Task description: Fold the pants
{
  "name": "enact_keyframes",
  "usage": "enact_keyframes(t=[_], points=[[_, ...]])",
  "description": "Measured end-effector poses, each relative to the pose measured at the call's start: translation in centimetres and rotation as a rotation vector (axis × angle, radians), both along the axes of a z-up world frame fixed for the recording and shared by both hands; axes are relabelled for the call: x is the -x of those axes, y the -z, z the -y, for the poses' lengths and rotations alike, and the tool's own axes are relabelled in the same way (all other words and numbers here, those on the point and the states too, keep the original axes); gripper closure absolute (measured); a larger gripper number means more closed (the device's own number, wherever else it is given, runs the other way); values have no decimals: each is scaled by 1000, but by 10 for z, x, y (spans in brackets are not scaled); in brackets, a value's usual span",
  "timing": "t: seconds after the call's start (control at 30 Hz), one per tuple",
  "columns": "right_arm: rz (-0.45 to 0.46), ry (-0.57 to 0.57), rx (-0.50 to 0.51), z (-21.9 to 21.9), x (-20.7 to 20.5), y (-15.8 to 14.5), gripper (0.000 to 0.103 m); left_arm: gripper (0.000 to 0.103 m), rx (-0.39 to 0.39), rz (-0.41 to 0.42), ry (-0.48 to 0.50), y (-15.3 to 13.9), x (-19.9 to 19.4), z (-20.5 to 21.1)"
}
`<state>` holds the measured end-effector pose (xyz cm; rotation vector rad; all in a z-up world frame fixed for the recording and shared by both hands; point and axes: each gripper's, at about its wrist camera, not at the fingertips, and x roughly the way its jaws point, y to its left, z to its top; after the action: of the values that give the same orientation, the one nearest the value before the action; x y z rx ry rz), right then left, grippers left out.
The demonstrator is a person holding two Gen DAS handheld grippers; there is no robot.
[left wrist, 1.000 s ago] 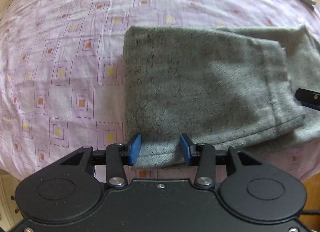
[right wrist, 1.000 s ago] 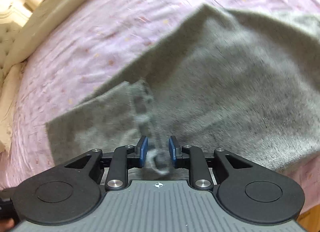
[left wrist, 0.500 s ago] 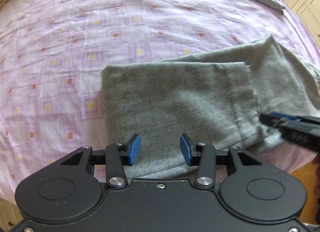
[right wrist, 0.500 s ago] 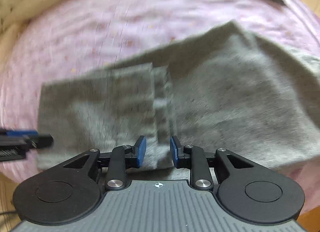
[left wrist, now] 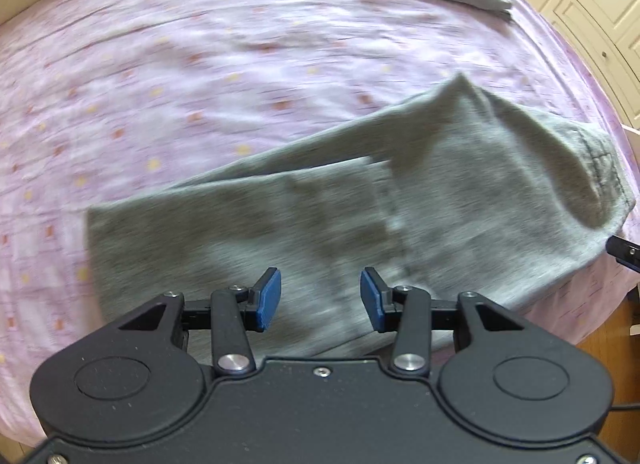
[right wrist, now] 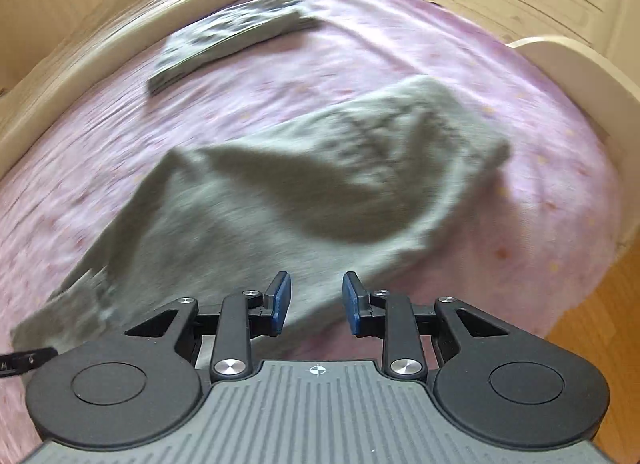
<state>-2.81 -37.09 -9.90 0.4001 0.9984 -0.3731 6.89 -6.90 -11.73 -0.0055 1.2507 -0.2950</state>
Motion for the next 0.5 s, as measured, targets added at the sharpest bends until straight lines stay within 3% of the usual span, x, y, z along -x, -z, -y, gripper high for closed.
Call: enact_keyframes(t=[0.3,0.4,0.5], points=[[46,194,-92,118,6,16,70,46,-48,-34,-30,2,-5,81],[117,165,-87,147,-2,14,68,46,-74,-43,-39,4,-5,100],[130,34,-82,170,-23,16,49,46,-99,-50,-59,4,-5,114]])
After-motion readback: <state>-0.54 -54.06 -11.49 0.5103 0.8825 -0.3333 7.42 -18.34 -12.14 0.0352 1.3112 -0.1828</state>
